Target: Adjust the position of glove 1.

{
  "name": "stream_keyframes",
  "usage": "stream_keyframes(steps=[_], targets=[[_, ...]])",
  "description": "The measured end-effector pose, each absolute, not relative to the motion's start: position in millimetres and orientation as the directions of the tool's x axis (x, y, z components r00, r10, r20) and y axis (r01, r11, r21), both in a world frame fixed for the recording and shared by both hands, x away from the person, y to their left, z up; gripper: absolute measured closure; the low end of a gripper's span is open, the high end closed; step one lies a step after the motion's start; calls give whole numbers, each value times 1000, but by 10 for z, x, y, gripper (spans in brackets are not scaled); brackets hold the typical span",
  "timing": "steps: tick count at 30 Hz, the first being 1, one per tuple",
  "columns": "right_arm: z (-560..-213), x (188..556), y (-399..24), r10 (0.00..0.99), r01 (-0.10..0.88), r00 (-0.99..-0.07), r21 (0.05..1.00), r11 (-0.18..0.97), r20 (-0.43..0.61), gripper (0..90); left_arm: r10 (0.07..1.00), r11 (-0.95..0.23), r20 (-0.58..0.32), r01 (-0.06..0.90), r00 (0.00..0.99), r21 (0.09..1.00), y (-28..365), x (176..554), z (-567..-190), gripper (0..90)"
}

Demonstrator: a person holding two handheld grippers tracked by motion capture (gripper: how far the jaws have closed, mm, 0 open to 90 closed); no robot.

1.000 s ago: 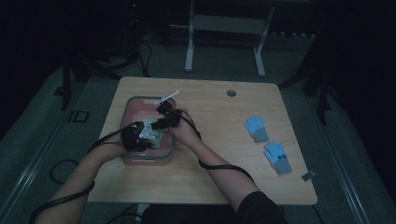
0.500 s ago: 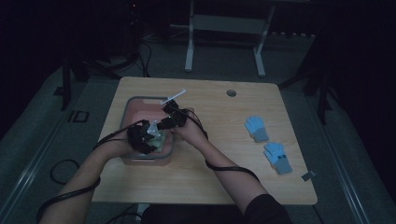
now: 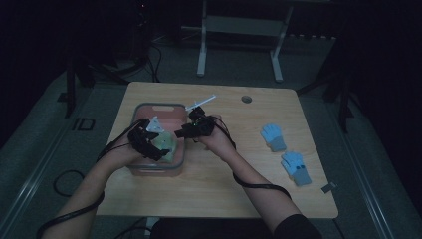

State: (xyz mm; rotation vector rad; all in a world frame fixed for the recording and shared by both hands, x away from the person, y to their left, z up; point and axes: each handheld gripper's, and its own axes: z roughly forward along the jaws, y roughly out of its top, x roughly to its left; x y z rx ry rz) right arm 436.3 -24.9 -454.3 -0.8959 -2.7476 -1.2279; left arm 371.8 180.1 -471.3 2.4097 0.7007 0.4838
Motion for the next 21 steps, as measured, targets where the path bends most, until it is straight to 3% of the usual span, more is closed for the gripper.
stream_keyframes(steps=[6,14,21], targets=[[-4529,4345,-470,509,497,-834,690,527,212,527,590,-674,164,370,791,640,1669,3652,-4651,138],[-4602,4315,-812,534,509,-820,685,520,204,489,577,-647,139,346,805,679,1409,3574,-4543,30],[-4635,4289,-1107,557,511,-810,685,519,183,396,551,-641,114,332,827,692,1168,3514,-4528,24]])
